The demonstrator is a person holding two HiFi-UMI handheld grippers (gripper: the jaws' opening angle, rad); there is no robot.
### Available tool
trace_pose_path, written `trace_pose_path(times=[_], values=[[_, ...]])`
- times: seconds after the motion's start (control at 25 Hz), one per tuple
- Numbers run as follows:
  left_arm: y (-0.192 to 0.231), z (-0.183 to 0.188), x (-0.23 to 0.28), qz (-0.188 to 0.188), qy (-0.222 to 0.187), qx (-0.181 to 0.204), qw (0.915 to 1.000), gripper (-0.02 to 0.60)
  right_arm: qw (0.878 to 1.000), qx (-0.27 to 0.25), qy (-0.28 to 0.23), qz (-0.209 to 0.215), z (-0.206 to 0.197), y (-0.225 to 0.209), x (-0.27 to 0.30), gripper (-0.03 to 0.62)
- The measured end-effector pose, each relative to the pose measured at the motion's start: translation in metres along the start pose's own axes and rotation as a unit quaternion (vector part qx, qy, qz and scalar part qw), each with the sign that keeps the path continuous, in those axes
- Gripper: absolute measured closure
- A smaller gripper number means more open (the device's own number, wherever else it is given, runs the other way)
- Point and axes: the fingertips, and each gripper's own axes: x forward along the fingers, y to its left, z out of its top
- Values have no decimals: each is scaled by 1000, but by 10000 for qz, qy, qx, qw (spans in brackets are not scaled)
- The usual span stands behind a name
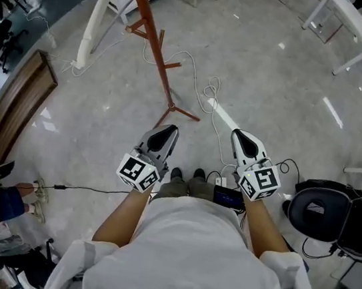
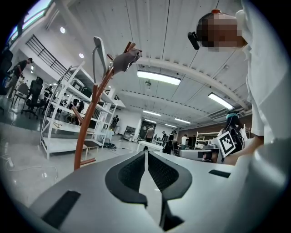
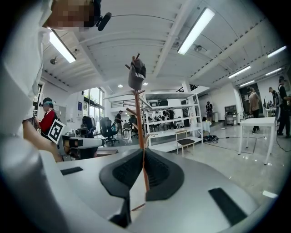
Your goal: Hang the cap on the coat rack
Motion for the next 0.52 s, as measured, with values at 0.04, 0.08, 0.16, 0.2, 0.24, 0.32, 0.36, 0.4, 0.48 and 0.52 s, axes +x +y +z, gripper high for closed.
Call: trace_pose_path(times=[0.04, 0.08, 0.16, 0.2, 0.24, 0.32, 0.36, 0.4, 0.48, 0.52], values=[[1, -2, -1, 14, 14, -13, 10000, 545, 10000, -4, 34, -10, -2, -2, -2, 566], [2, -3, -1, 28, 22, -24, 10000, 545, 10000, -14, 64, -35, -4, -5, -5, 566], [6, -5, -2, 65, 35, -53, 10000, 545, 9999, -9, 115, -122, -9, -13, -10, 566], [8, -8, -3, 89, 48, -74, 9999, 545, 9998, 10, 142, -172, -12, -18, -12, 566], [11, -11, -4, 111, 65, -94, 9999, 545, 9996, 34, 172, -215, -15, -21, -14, 566], [16, -20, -6, 149, 108, -143, 9997, 545, 9994, 73, 223, -262, -20, -25, -15, 566], [18, -24, -6, 166, 125, -163, 9997, 545, 9993, 78, 237, -263, -22, -26, -14, 566], [20, -26, -6, 180, 138, -175, 9996, 545, 9993, 78, 246, -252, -24, -26, -12, 566], [25, -31, -5, 204, 158, -188, 9995, 545, 9994, 74, 258, -216, -29, -26, -7, 566], [27, -33, -4, 215, 167, -194, 9994, 545, 9994, 71, 264, -197, -31, -26, -5, 566]])
